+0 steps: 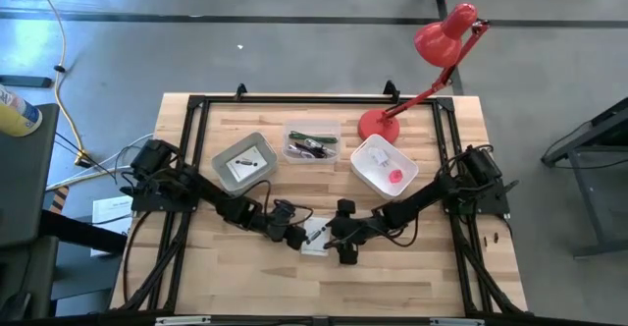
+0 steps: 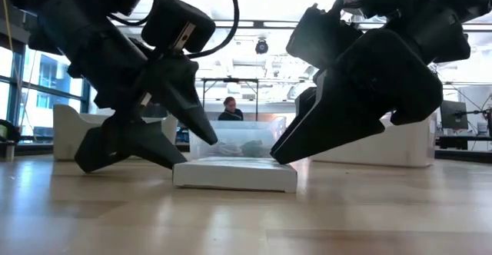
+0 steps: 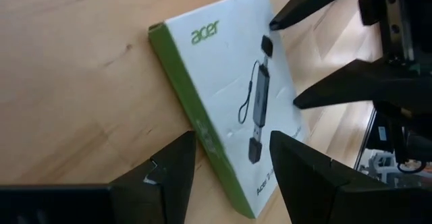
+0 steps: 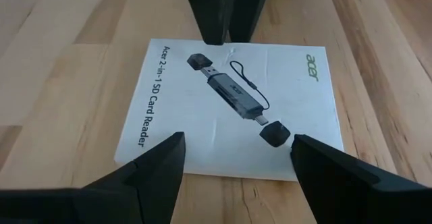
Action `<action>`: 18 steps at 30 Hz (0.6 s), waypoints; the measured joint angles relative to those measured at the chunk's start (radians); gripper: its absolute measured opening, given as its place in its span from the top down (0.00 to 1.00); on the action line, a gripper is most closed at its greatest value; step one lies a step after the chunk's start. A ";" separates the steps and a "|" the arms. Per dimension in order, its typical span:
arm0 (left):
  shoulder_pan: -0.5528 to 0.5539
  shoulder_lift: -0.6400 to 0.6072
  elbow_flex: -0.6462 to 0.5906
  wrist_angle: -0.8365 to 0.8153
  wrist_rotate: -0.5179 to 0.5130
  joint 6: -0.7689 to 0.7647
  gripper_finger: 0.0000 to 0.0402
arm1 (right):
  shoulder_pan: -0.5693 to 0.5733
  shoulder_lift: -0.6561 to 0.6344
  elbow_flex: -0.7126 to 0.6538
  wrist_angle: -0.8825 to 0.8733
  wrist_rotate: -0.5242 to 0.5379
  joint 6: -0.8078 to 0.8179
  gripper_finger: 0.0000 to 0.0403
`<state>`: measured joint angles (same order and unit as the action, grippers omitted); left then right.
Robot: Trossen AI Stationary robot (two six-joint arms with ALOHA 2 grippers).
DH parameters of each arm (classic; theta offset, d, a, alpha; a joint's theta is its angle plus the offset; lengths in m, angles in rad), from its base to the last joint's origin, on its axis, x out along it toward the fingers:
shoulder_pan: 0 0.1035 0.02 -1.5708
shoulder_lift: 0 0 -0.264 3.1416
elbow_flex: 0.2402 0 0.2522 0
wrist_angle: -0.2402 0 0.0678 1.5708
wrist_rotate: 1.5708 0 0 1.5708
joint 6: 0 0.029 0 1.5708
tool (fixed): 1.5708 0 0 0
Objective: Pick and place items into bin
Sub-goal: Put the card reader box into the gray bin
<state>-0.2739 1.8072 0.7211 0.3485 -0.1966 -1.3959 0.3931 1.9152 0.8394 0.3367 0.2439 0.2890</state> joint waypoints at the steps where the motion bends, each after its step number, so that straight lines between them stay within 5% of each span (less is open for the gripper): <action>1: 0.002 0.000 0.000 0.003 -0.002 0.000 0.55 | 0.000 0.000 0.000 -0.001 0.003 0.000 0.36; 18: 0.008 0.000 0.000 -0.006 0.004 0.004 0.55 | 0.007 -0.036 -0.005 -0.005 0.030 -0.037 0.36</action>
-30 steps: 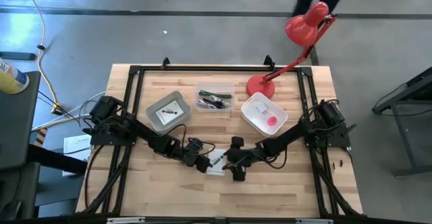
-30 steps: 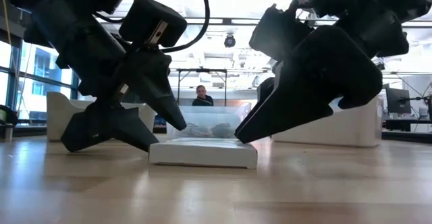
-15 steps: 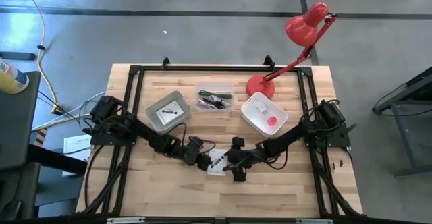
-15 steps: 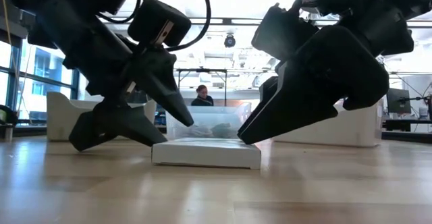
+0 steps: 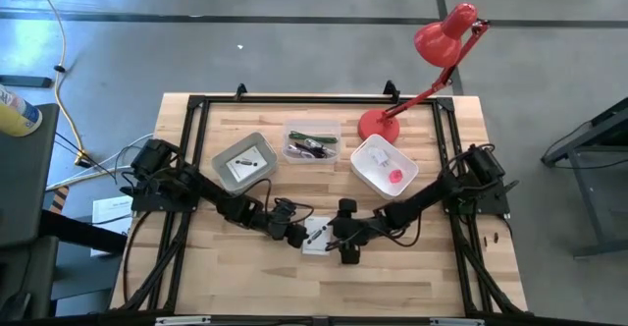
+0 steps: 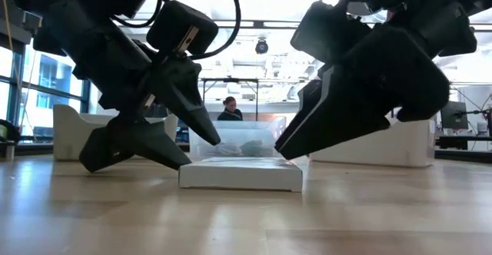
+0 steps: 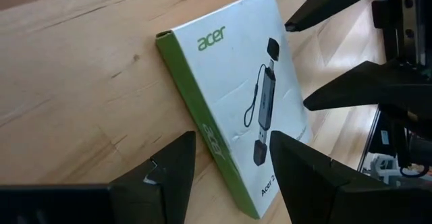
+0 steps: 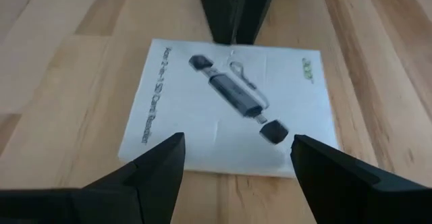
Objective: Pick and place items into bin
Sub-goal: Put the card reader box into the gray bin
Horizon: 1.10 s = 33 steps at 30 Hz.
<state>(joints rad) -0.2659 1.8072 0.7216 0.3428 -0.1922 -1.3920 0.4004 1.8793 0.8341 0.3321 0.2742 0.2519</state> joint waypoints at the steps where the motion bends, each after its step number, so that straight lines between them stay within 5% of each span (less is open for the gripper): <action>1: 0.000 0.000 0.000 -0.001 0.001 0.000 0.55 | 0.000 0.000 0.000 -0.009 -0.003 0.002 0.36; 21: -0.001 -0.002 0.007 0.016 0.009 0.003 0.55 | 0.005 0.028 0.005 -0.030 0.004 0.051 0.36; 33: 0.002 0.027 0.074 -0.110 0.066 0.015 0.55 | 0.010 0.031 0.003 -0.038 0.017 0.047 0.36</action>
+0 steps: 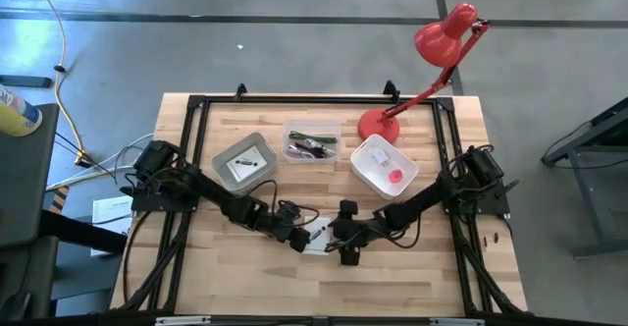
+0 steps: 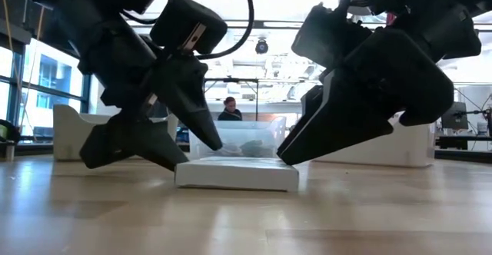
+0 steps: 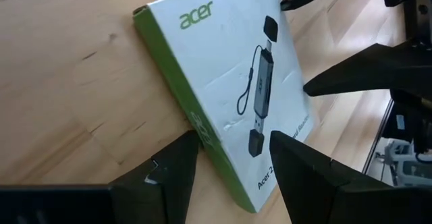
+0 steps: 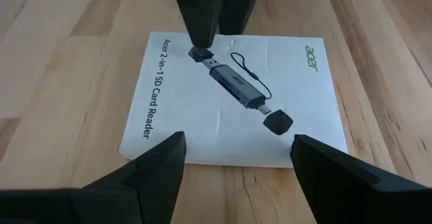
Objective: Pick and place items into bin
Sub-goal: Put the card reader box into the gray bin
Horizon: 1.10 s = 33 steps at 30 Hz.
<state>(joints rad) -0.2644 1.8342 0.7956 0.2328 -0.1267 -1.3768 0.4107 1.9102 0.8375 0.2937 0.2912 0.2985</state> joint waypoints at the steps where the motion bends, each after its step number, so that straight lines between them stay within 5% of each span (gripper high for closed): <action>1: 0.005 0.001 0.006 -0.005 0.002 0.007 0.55 | 0.000 0.002 0.000 -0.001 0.002 0.000 0.36; 24: 0.009 0.020 0.024 -0.002 -0.005 0.019 0.55 | 0.036 0.024 -0.003 -0.035 0.047 0.036 0.36; 33: 0.009 0.022 0.024 0.010 -0.009 0.019 0.55 | 0.082 0.025 -0.115 0.095 0.081 0.134 0.36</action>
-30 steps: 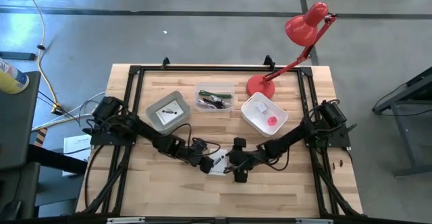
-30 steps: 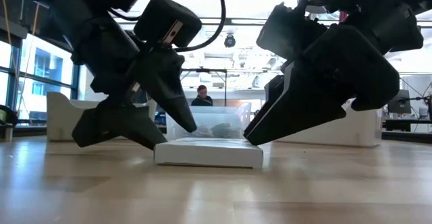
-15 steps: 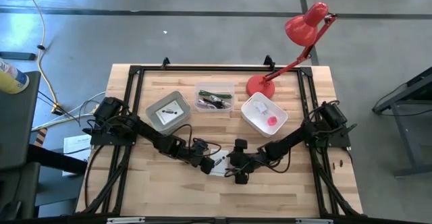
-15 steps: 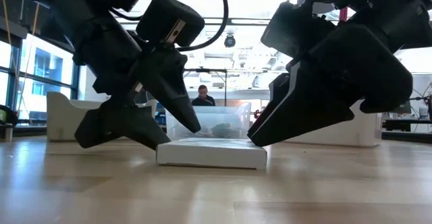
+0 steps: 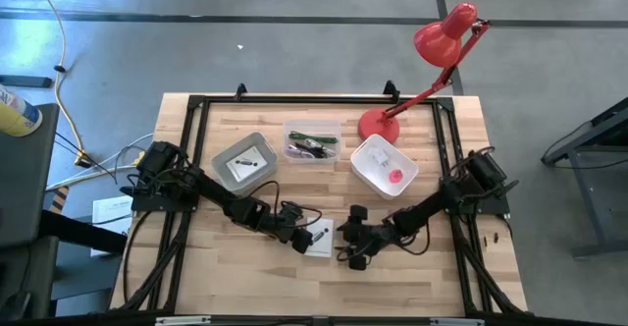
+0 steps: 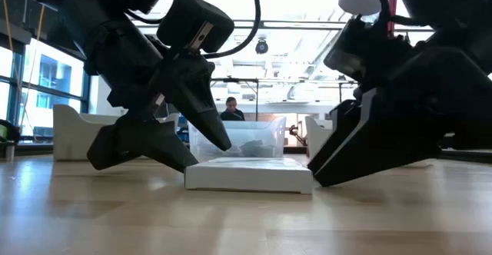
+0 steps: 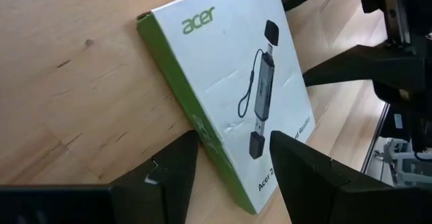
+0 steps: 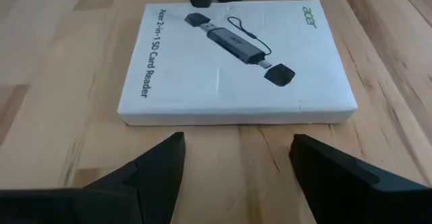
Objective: Pick and place items into bin
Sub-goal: Put the card reader box into the gray bin
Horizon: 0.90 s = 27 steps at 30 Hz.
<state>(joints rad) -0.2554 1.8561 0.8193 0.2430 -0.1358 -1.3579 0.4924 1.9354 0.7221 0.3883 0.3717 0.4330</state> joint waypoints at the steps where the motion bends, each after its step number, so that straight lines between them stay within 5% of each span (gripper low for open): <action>1: 0.000 0.000 0.000 0.001 0.001 0.000 0.55 | 0.003 0.000 0.002 -0.002 0.006 0.002 0.36; 27: 0.000 0.000 0.000 -0.001 0.004 0.002 0.55 | 0.005 -0.089 0.014 0.047 0.064 -0.073 0.36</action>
<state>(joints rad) -0.2551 1.8561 0.8192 0.2424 -0.1313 -1.3562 0.4976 1.8469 0.7364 0.4357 0.4362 0.3603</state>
